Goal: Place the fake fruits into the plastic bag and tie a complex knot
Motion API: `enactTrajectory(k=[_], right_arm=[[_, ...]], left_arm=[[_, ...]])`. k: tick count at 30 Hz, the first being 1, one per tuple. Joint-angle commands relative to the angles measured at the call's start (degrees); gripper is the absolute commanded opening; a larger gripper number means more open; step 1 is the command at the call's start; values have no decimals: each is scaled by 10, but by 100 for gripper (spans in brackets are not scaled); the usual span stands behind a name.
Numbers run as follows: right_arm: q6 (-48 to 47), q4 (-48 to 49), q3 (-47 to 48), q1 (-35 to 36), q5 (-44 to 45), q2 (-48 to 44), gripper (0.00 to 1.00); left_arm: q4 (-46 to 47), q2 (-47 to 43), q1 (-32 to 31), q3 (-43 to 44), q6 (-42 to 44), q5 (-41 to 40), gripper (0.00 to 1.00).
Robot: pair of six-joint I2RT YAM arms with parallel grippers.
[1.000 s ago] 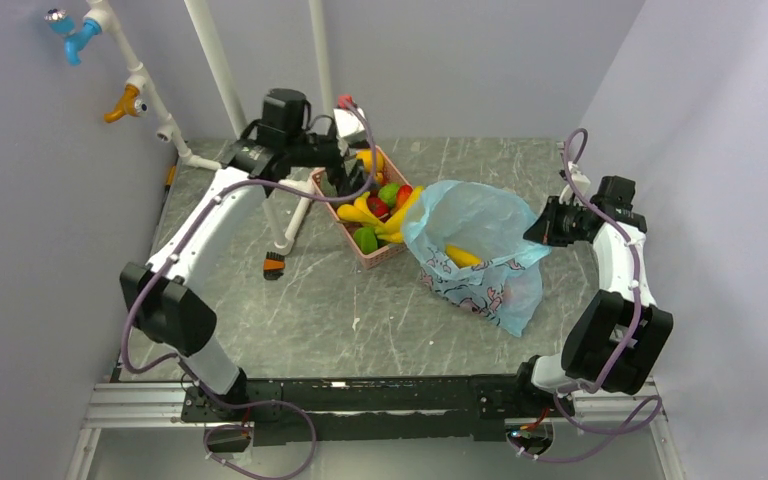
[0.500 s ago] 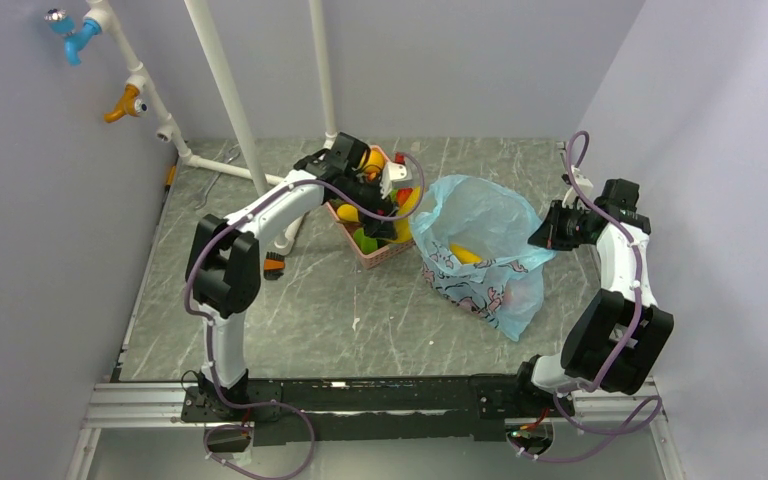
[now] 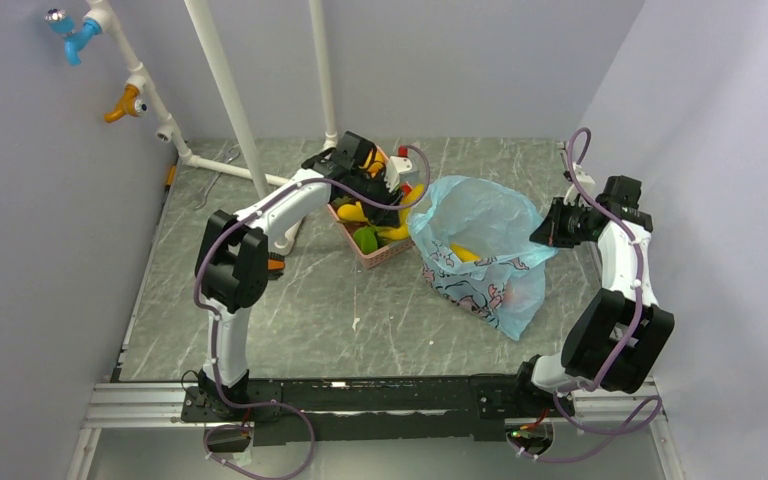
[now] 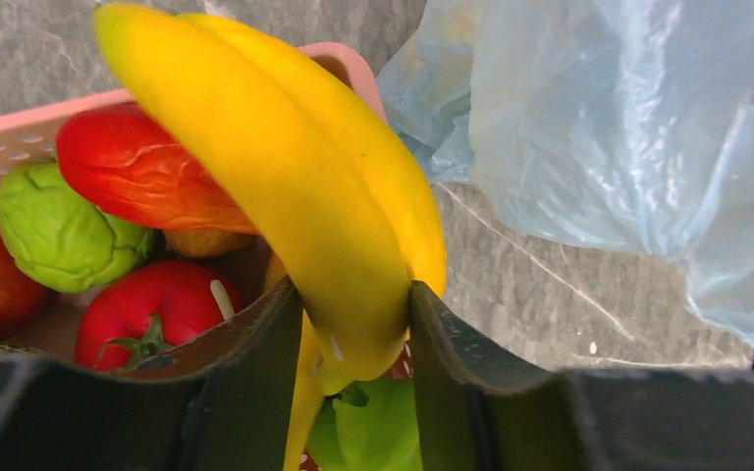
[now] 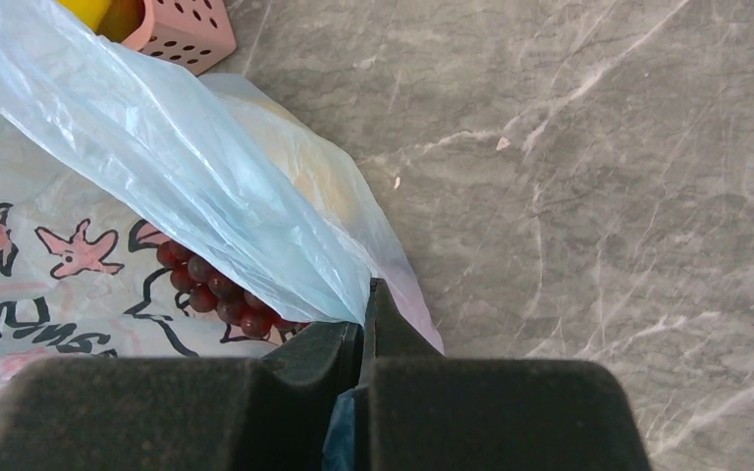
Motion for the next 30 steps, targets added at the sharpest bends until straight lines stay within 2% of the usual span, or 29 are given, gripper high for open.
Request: enactTrajectory(k=[1,4,8,13,19,24,27,30], right_arm=[[-14,-4,31,-3,1,4,0],[-16,-4,31,-4,0,5,0],[-16,-2,31,-4,-4,4,0],[-16,-1,32,-3,-8,6,0],[-6,5,34,0,-14,12,0],[13,15,40,17,-19,15,0],[29,26,40,30,-20,15,0],[41,31,42,37,-24,17,0]], left_arm=[[26,-13,4,23,-29,30,36],[68,-46,16,-3,-78,73,16],[86,-69,39,-12,-149,105,2],[169,-107,74,-41,-267,158,0],[304,-152,98,-56,-374,162,0],[367,-170,70,-2,-303,151,0],[383,-157,29,44,-218,167,0],[395,-142,-27,52,-151,191,0]])
